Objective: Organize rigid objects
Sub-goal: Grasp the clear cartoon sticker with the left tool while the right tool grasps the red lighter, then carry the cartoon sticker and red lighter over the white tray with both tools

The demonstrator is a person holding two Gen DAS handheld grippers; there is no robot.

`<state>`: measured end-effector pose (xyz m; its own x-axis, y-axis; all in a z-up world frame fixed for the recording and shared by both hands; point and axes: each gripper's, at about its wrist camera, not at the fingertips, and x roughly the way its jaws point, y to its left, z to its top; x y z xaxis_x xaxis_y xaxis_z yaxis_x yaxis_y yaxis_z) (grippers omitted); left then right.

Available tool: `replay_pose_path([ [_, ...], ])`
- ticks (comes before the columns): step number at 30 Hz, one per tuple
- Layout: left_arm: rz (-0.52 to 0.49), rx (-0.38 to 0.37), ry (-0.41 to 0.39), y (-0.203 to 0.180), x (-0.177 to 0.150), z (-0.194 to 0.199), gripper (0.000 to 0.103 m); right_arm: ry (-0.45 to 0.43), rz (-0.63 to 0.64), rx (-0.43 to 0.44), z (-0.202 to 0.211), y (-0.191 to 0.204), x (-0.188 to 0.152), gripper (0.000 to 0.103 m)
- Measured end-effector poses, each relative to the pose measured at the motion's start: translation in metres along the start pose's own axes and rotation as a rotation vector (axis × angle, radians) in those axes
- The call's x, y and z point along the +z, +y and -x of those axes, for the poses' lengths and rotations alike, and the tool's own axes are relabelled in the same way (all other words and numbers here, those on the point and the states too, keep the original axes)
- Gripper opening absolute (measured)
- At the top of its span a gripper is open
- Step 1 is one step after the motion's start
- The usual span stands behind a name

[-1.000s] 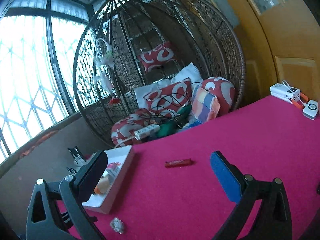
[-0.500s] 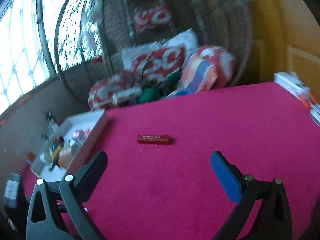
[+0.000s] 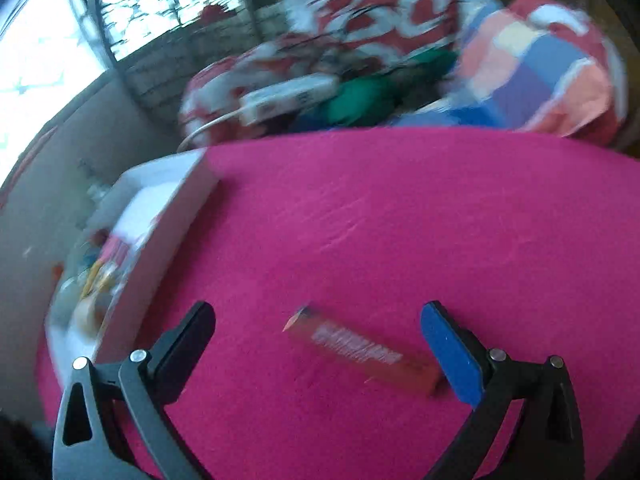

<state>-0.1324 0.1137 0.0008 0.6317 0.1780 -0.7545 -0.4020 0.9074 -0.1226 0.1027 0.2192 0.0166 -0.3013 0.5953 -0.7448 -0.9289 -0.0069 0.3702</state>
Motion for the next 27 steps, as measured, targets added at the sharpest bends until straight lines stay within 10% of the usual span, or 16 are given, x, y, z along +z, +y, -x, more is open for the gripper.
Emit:
replay_pose_path([
  [2, 0.007, -0.012, -0.001, 0.001, 0.000, 0.000, 0.062, 0.043, 0.029, 0.070, 0.007, 0.012, -0.016, 0.103],
  [9, 0.068, 0.008, -0.013, 0.002, 0.004, -0.001, 0.064, 0.004, 0.130, -0.243, 0.004, 0.030, -0.026, 0.102],
  [13, 0.070, 0.067, -0.013, -0.002, 0.004, -0.002, 0.063, 0.018, 0.182, -0.372, -0.012, 0.042, -0.024, 0.076],
  [19, 0.060, 0.083, -0.016, -0.002, -0.003, 0.002, 0.033, 0.030, 0.214, -0.373, -0.005, 0.053, -0.028, 0.015],
  [27, 0.052, 0.098, -0.037, -0.010, -0.005, 0.009, 0.032, -0.075, 0.181, -0.339, 0.021, 0.060, -0.057, 0.015],
])
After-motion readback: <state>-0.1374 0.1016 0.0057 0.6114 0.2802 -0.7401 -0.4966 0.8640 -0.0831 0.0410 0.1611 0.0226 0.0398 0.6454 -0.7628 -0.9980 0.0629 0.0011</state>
